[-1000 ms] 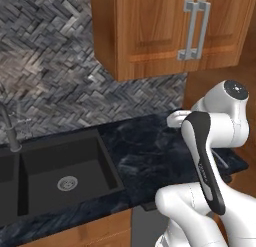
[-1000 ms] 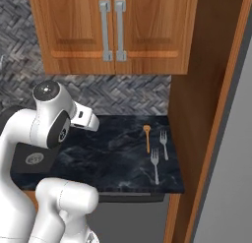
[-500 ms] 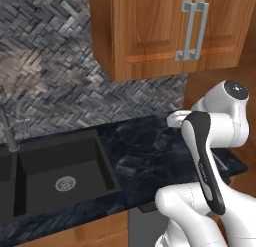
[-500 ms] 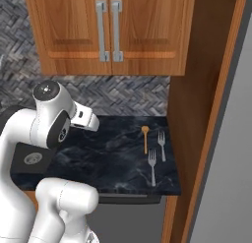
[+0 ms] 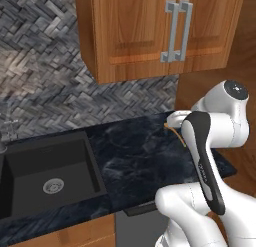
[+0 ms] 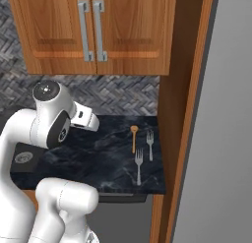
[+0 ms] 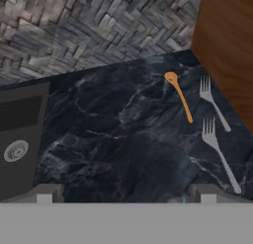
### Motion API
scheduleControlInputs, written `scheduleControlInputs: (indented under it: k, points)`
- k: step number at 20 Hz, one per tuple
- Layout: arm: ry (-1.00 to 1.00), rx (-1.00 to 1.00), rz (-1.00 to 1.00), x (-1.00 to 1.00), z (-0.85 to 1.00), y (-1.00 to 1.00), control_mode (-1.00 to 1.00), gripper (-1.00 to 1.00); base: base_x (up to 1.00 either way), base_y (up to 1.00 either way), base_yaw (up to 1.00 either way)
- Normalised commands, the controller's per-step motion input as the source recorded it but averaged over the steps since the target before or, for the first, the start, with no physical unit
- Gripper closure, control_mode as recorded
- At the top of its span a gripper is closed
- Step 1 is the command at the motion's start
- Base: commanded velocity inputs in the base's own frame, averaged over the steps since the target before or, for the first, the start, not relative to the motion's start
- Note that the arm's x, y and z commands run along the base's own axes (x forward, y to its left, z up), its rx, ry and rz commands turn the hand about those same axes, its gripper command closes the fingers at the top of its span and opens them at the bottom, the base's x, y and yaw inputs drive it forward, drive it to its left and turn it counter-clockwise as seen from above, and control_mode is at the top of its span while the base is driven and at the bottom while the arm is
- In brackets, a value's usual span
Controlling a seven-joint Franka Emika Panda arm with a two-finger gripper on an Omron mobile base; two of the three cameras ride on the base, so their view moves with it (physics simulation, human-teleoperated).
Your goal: Organize the utensils by type. Pick up the wooden spoons from the counter and place them in the open cabinet. Then pick up the metallic utensils from the counter and place them in the open drawer.
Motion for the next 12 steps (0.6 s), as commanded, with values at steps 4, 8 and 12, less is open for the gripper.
scheduleControlInputs:
  k: [4,8,12]
  points:
    - [0.0,0.0,0.0,0.0,0.0,0.0,1.0,-1.0,0.11,-0.25,-0.04]
    - [0.0,0.0,0.0,0.15,-0.15,-0.11,-1.0,-1.0,0.03,-0.03,0.0]
    - [0.0,0.0,0.0,0.25,-0.25,-0.22,-1.0,-1.0,0.0,0.0,0.0]
